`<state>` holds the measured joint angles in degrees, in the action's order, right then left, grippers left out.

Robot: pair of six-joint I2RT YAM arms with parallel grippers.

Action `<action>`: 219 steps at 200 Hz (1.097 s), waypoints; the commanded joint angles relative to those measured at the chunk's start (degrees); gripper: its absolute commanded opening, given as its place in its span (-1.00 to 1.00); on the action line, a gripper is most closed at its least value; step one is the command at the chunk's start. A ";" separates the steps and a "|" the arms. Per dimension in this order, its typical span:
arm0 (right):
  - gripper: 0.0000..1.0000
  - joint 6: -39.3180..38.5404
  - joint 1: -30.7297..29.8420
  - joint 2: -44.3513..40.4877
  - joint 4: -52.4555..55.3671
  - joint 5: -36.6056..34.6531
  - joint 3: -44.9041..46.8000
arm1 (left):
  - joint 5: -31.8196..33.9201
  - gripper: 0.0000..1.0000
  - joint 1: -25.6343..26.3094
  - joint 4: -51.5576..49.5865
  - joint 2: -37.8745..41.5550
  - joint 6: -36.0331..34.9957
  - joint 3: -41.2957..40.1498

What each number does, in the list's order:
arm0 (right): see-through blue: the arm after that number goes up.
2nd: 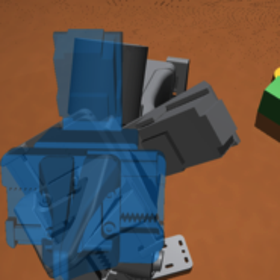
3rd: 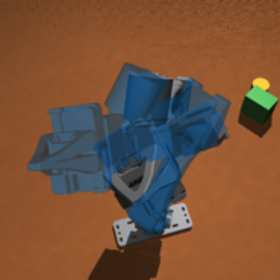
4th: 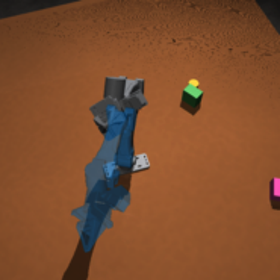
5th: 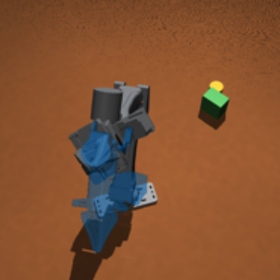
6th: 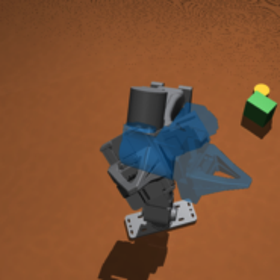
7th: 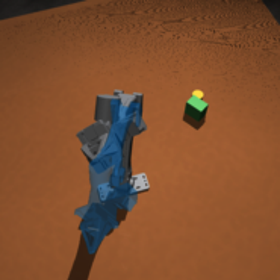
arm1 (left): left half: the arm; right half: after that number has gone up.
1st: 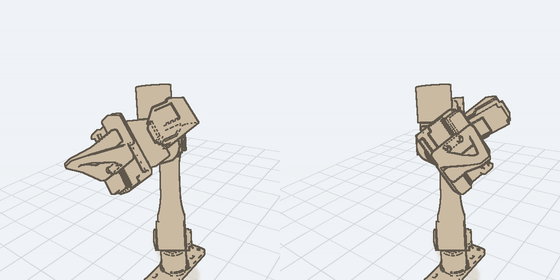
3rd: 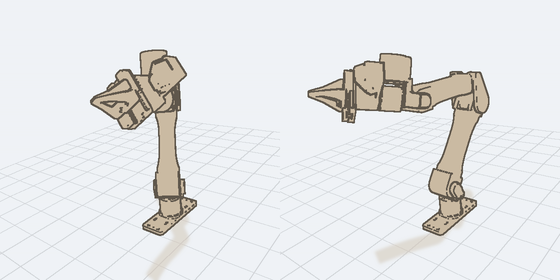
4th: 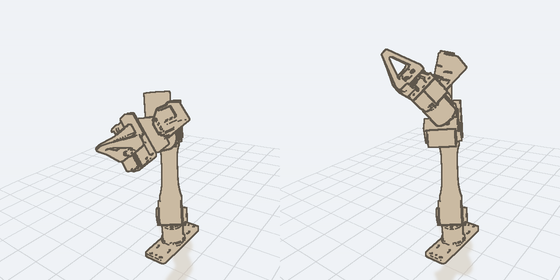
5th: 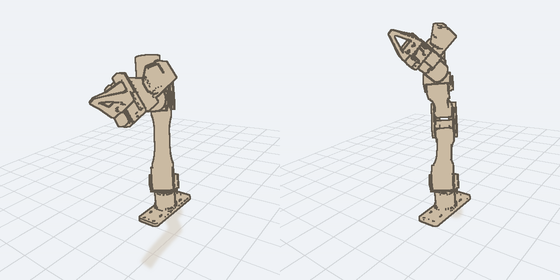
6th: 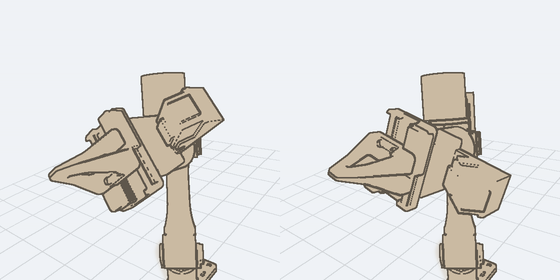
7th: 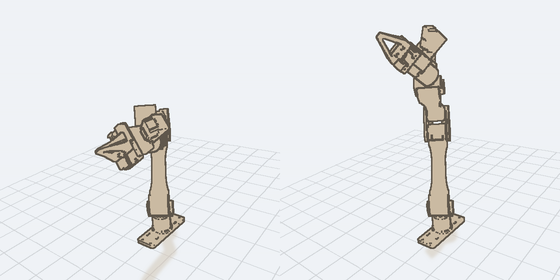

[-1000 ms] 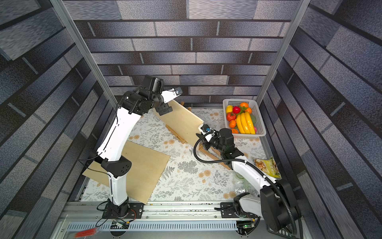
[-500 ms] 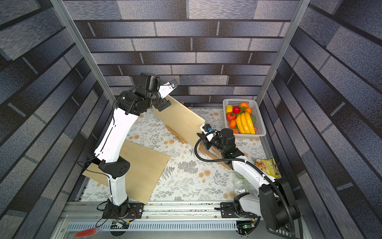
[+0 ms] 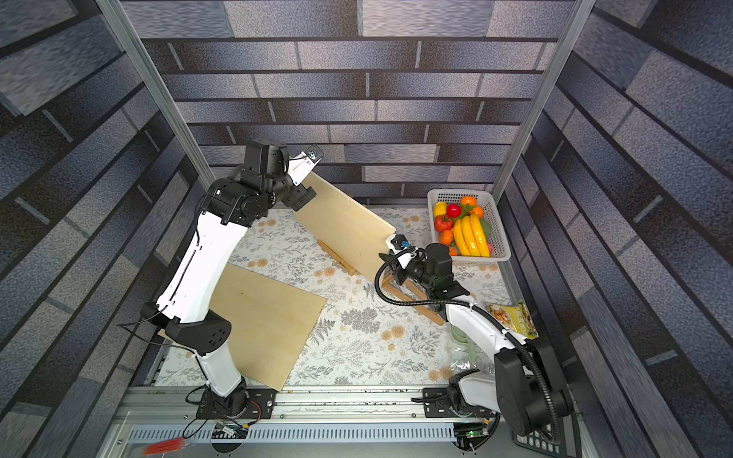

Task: Assemble the easel
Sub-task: Place the drawing board on the easel.

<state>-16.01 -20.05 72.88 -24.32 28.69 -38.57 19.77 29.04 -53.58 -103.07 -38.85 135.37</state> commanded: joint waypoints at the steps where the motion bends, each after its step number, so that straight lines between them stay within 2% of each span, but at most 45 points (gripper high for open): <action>1: -1.00 -0.71 0.86 3.70 10.90 -1.19 1.93 | -0.43 0.99 -0.12 2.53 2.16 1.50 -2.36; 93: -1.00 -2.64 4.70 7.04 9.77 2.90 -0.17 | -0.60 1.00 -0.43 7.86 8.42 0.97 -15.68; 152: -1.00 -2.49 6.25 8.86 11.06 3.66 -2.13 | -0.39 0.99 -0.39 9.23 10.15 0.06 -19.21; 163: -0.82 -2.51 6.25 8.86 10.96 3.30 -2.10 | -0.37 1.00 -0.45 9.70 10.53 0.05 -20.11; 181: -0.38 -2.48 6.24 8.86 10.87 2.84 -2.15 | -0.34 1.00 -0.43 10.38 11.04 0.00 -21.37; 207: -0.17 -2.93 6.25 8.75 10.87 1.70 -1.88 | -0.20 1.00 -0.41 10.95 11.69 -0.13 -22.68; 219: -0.15 -3.19 6.22 8.82 10.79 1.37 -1.71 | -0.09 0.99 -0.44 11.24 11.98 -0.17 -23.37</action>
<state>-17.41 -14.06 82.00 -16.56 32.12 -40.95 19.57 28.86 -43.90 -93.84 -38.54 113.40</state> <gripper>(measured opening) 0.415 0.997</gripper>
